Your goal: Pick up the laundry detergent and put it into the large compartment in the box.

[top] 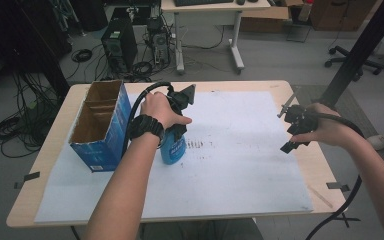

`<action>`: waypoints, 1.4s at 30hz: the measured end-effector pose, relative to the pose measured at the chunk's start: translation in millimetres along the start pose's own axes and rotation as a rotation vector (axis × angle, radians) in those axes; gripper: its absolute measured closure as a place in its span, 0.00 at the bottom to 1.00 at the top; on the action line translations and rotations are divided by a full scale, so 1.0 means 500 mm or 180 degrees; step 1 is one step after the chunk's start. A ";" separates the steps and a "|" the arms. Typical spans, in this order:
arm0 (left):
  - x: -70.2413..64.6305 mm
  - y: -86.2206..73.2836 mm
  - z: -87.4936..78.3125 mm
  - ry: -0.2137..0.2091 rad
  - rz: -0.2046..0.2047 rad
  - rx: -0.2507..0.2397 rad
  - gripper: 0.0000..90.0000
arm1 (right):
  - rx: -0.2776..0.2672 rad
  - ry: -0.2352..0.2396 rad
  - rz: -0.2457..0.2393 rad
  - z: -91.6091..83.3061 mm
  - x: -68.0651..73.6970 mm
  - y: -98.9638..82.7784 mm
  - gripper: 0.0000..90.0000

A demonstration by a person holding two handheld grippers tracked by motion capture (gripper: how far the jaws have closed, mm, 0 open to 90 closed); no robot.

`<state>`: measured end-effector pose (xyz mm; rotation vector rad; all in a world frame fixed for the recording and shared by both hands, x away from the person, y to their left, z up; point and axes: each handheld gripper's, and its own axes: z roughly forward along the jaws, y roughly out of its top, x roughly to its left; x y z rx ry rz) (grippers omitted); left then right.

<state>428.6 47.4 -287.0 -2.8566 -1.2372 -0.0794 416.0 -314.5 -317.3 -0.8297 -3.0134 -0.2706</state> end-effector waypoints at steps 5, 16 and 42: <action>0.001 0.000 0.002 0.0004 -0.0016 -0.0009 0.36 | 0.0018 0.0004 -0.0006 0.004 0.001 0.001 0.16; 0.003 -0.001 0.006 -0.0095 -0.0058 -0.0011 0.41 | 0.0035 0.0006 -0.0007 0.005 0.002 0.003 0.16; 0.001 -0.010 -0.042 -0.0178 -0.0095 -0.0010 0.42 | 0.0019 -0.0015 -0.0022 -0.004 0.005 0.000 0.16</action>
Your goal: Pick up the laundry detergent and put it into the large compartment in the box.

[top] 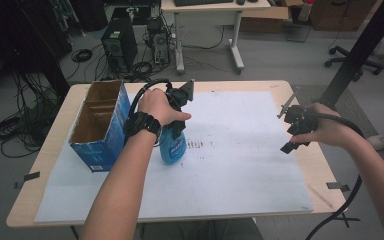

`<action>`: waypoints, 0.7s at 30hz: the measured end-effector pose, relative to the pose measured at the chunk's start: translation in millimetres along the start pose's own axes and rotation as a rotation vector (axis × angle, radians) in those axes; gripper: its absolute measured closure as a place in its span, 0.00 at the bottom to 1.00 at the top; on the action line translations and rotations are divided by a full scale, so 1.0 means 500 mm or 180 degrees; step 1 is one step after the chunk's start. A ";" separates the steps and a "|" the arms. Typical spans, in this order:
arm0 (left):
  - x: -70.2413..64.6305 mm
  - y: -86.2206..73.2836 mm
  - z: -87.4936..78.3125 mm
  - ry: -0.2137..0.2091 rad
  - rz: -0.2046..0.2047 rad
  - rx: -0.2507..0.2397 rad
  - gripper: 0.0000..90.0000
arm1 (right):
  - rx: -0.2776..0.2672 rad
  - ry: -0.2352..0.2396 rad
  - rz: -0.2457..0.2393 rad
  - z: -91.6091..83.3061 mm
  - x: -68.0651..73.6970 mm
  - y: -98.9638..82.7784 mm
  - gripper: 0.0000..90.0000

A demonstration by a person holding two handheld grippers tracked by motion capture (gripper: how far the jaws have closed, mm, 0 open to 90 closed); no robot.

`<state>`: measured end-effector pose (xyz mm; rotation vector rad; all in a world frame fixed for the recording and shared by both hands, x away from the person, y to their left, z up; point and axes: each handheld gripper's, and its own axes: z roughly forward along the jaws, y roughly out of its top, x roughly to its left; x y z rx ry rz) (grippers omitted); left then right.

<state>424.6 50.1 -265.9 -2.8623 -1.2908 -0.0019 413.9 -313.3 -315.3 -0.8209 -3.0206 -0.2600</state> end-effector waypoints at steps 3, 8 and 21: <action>0.000 -0.003 -0.012 -0.0004 -0.0023 -0.0010 0.42 | 0.0001 -0.0005 0.0000 -0.002 0.000 -0.001 0.16; 0.002 -0.010 -0.044 0.0027 -0.0067 -0.0020 0.42 | -0.0006 -0.0020 0.0002 -0.007 0.002 -0.003 0.16; 0.004 -0.015 -0.099 0.0005 -0.0102 -0.0082 0.42 | -0.0028 -0.0038 0.0019 -0.019 0.001 -0.007 0.16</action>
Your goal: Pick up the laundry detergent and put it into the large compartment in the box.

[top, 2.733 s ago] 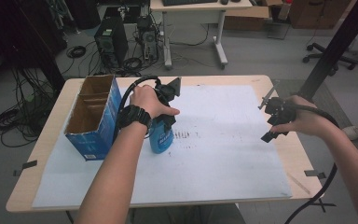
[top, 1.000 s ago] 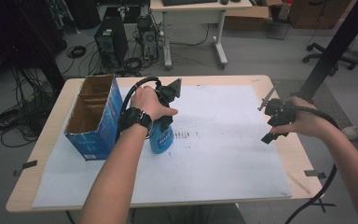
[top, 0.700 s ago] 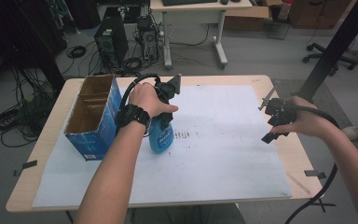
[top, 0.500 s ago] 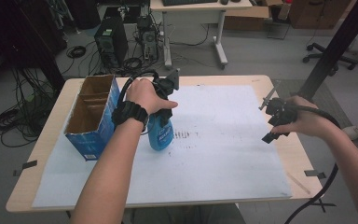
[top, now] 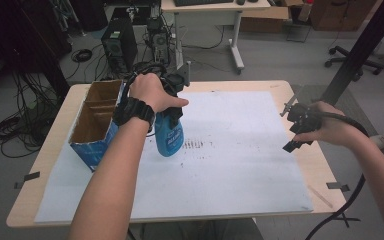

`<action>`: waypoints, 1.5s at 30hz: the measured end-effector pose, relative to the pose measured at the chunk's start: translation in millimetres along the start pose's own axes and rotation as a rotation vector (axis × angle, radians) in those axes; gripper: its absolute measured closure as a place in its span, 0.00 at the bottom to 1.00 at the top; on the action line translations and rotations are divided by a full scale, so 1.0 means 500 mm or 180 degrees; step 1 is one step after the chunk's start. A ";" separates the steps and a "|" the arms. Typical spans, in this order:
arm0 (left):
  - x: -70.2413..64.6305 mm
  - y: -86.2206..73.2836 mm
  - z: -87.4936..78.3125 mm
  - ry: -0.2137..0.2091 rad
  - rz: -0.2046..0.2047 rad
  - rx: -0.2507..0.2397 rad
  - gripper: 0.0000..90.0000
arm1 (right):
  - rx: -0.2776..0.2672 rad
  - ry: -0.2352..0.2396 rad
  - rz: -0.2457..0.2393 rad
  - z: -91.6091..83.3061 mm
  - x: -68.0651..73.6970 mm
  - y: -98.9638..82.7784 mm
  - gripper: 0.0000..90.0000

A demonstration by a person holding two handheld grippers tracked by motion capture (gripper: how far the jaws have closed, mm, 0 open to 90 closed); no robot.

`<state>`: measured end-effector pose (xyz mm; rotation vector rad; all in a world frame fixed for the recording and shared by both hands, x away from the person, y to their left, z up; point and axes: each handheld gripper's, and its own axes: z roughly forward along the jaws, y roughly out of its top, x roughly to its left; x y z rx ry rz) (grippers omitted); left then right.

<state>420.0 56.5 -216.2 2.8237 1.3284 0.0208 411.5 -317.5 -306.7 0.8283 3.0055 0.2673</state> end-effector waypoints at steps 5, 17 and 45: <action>-0.001 0.003 -0.018 0.0007 0.0010 0.0002 0.42 | 0.0002 0.0000 -0.0007 -0.001 0.000 0.001 0.16; 0.002 0.002 -0.057 -0.0024 -0.0010 -0.0004 0.42 | 0.0007 0.0006 -0.0003 0.000 -0.003 0.001 0.16; 0.008 -0.001 -0.148 -0.0017 -0.0217 -0.0066 0.42 | 0.0002 -0.0002 -0.0005 -0.007 -0.003 0.003 0.16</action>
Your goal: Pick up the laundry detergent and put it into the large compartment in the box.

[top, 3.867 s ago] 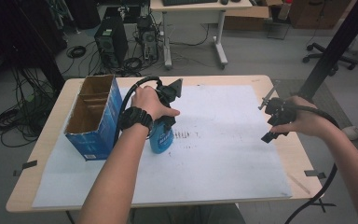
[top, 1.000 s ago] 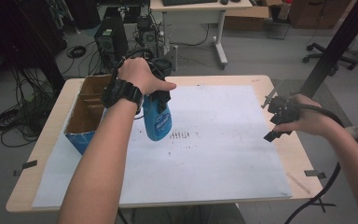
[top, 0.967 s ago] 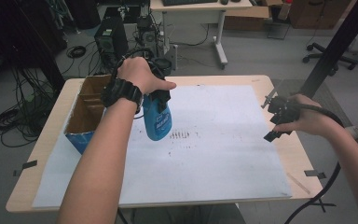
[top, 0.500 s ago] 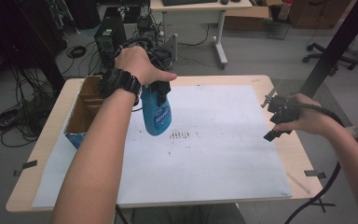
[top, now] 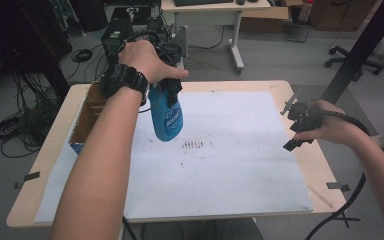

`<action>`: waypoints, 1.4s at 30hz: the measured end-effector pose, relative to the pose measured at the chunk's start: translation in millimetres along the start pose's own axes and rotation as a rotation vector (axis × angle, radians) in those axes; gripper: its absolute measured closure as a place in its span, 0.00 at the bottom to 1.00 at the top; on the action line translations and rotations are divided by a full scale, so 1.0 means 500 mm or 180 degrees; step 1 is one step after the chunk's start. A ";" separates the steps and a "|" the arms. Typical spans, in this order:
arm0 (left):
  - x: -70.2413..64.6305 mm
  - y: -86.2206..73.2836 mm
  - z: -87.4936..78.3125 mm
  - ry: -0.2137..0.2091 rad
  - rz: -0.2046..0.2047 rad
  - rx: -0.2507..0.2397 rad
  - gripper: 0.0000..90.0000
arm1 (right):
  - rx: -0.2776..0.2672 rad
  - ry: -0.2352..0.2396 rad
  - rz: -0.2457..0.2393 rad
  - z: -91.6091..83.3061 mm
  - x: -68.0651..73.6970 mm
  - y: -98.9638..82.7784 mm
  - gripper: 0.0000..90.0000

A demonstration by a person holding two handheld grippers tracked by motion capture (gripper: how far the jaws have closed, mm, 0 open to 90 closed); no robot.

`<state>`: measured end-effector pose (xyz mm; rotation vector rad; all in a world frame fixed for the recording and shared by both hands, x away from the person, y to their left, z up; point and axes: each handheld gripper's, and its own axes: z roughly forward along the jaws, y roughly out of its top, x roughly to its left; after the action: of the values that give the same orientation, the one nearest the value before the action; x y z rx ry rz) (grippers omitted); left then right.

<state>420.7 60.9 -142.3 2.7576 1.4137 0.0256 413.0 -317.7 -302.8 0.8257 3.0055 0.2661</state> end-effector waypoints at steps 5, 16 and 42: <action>0.006 -0.003 -0.013 0.0001 -0.0073 -0.0020 0.42 | -0.0001 -0.0004 -0.0003 -0.002 0.000 0.001 0.16; 0.022 -0.007 -0.034 0.0018 -0.0301 -0.0069 0.42 | 0.0003 -0.0003 -0.0004 -0.004 -0.001 0.001 0.16; 0.082 -0.038 -0.076 0.0122 -0.0916 -0.0106 0.42 | 0.0016 -0.0002 -0.0002 -0.003 -0.002 0.004 0.16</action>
<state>428.0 106.5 -105.3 2.5129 1.7873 0.0915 414.6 -316.9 -301.0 0.8251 3.0071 0.2585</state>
